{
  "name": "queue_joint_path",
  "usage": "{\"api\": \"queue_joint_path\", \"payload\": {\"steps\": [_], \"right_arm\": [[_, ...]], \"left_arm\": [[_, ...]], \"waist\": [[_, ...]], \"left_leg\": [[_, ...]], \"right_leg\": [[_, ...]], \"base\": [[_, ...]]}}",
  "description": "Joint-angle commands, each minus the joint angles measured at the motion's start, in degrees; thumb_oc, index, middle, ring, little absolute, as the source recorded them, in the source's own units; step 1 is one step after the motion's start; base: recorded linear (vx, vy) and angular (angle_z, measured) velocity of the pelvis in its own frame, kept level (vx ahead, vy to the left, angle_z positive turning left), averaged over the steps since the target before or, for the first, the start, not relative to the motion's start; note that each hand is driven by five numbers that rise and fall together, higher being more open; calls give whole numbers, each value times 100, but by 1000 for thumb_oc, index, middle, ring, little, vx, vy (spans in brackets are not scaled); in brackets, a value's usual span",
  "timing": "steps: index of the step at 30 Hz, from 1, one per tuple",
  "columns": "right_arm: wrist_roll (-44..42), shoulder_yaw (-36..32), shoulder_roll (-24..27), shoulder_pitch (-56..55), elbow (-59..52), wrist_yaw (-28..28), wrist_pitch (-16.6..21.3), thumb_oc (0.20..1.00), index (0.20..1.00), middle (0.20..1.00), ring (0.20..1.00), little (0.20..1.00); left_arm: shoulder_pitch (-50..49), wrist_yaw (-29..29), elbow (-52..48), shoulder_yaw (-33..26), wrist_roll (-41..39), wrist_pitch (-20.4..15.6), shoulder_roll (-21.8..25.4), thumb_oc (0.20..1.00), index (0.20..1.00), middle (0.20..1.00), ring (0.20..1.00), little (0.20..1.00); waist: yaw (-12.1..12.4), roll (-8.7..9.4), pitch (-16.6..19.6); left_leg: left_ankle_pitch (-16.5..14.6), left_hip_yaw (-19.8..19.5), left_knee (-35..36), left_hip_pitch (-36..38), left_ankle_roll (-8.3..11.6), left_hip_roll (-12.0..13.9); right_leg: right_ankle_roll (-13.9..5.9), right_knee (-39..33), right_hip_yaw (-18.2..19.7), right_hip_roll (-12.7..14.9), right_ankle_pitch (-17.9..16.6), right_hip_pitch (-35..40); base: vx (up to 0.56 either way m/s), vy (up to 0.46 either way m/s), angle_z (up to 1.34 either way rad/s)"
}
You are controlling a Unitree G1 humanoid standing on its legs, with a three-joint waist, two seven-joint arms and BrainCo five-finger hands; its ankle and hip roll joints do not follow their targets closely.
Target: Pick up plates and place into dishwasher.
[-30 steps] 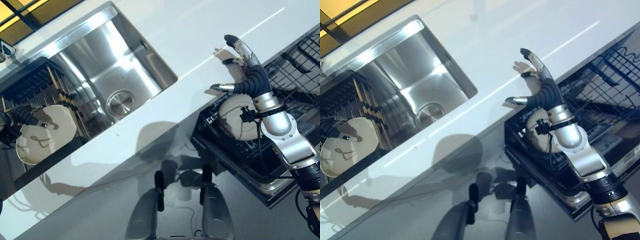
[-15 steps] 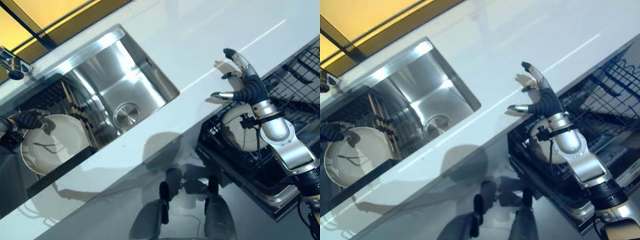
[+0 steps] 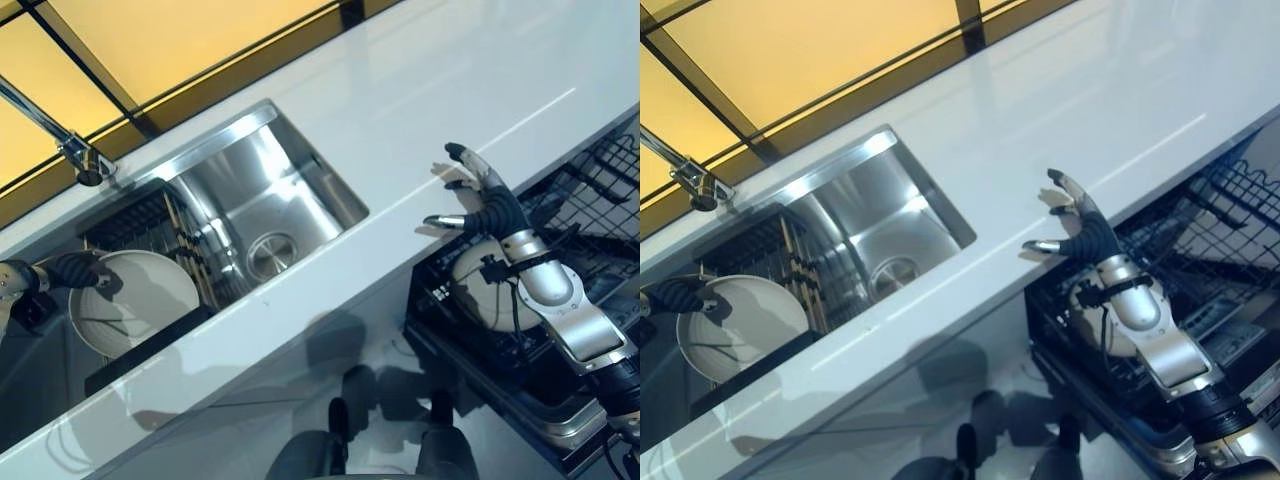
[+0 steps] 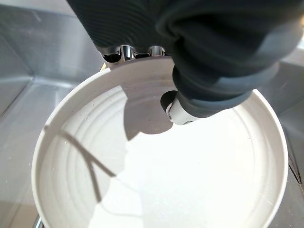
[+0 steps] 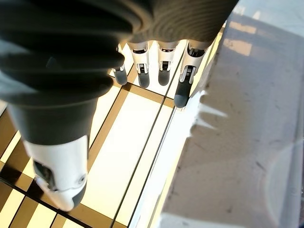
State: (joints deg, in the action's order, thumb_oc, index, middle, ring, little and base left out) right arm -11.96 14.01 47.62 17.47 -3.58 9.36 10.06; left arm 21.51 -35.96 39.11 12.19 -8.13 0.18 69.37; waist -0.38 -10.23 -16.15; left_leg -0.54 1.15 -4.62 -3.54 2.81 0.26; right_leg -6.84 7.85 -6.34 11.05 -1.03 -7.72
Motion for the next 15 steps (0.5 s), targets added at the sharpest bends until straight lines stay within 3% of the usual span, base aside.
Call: {"api": "queue_joint_path", "payload": {"steps": [1,8,15], "right_arm": [[23,-60,-98,-780,720,41,-449,1000,1000,1000,1000,1000],[80,-128,-376,-1002,748,136,-388,1000,1000,1000,1000,1000],[137,-364,-678,-1365,654,262,-353,1000,1000,1000,1000,1000]], "left_arm": [[-61,823,-140,-673,29,-170,231,200,200,200,200,200],[-117,1970,-435,-1369,457,-321,477,200,200,200,200,200],[-800,3238,-722,-2531,658,-572,494,200,200,200,200,200]], "waist": [[98,209,170],[274,351,490],[434,502,795]], "left_leg": [[-571,-50,-311,-80,-253,-445],[-570,-174,-154,88,-212,-385],[-578,-271,-25,247,-183,-314]], "right_leg": [[16,-431,-132,-351,339,250],[16,-609,-250,-423,358,483],[28,-762,-351,-503,380,699]], "base": [[18,-95,11],[6,-108,7],[3,-108,3]]}}
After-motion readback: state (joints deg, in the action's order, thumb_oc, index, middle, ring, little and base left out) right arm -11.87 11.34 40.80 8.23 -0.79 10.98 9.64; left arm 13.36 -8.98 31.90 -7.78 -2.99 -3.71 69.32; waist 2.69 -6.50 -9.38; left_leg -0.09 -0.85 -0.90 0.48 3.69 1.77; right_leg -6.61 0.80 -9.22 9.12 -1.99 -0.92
